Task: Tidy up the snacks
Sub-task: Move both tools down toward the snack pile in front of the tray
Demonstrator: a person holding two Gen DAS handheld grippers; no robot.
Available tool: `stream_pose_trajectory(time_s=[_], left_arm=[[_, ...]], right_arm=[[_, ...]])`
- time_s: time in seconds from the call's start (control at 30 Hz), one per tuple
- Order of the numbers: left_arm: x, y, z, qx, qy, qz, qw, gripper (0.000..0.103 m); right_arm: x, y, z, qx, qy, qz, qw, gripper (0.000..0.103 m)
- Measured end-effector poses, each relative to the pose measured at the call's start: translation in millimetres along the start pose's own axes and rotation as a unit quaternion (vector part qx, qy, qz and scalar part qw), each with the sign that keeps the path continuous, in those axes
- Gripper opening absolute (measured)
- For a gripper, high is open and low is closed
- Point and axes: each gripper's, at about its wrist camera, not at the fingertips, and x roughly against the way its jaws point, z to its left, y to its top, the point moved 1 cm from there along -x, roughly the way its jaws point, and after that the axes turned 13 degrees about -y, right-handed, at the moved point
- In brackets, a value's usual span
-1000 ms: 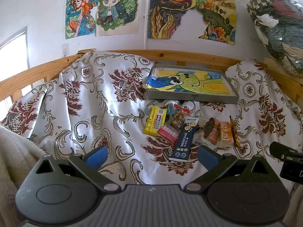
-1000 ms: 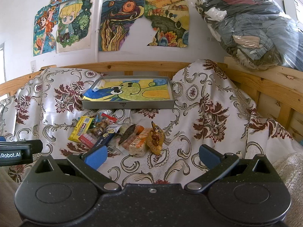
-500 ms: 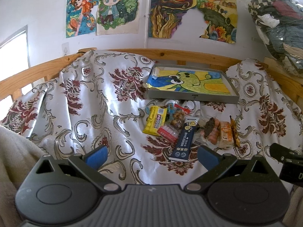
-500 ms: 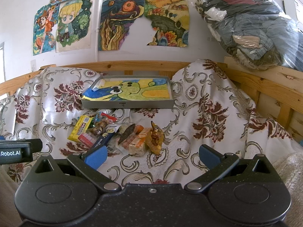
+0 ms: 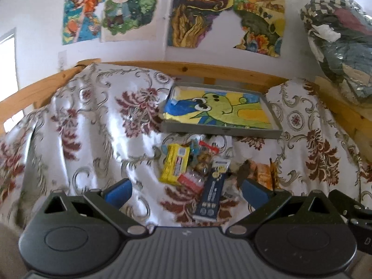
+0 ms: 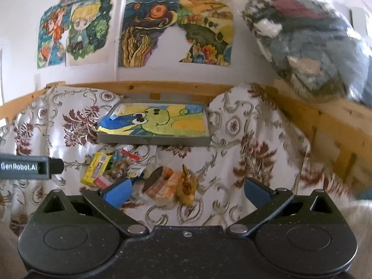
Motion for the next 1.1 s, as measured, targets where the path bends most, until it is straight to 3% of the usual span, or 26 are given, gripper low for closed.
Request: stream_pose_trajectory(time_s=[0.33, 0.6, 0.93, 1.1], left_arm=[[-47, 41, 32, -0.023, -0.016, 0.046, 0.9985, 0.103], [-98, 67, 52, -0.037, -0.026, 0.080, 0.9957, 0.103], [-167, 67, 88, -0.044, -0.024, 0.140, 0.9889, 0.103], [-181, 63, 101, -0.010, -0.030, 0.159, 0.9868, 0.103]], right_arm=[[-34, 61, 31, 0.114, 0.046, -0.021, 0.992, 0.102], [-99, 96, 51, 0.123, 0.100, 0.025, 0.987, 0.102], [-166, 64, 109, 0.125, 0.190, 0.105, 0.968, 0.101], [-188, 45, 136, 0.118, 0.222, 0.155, 0.955, 0.097]])
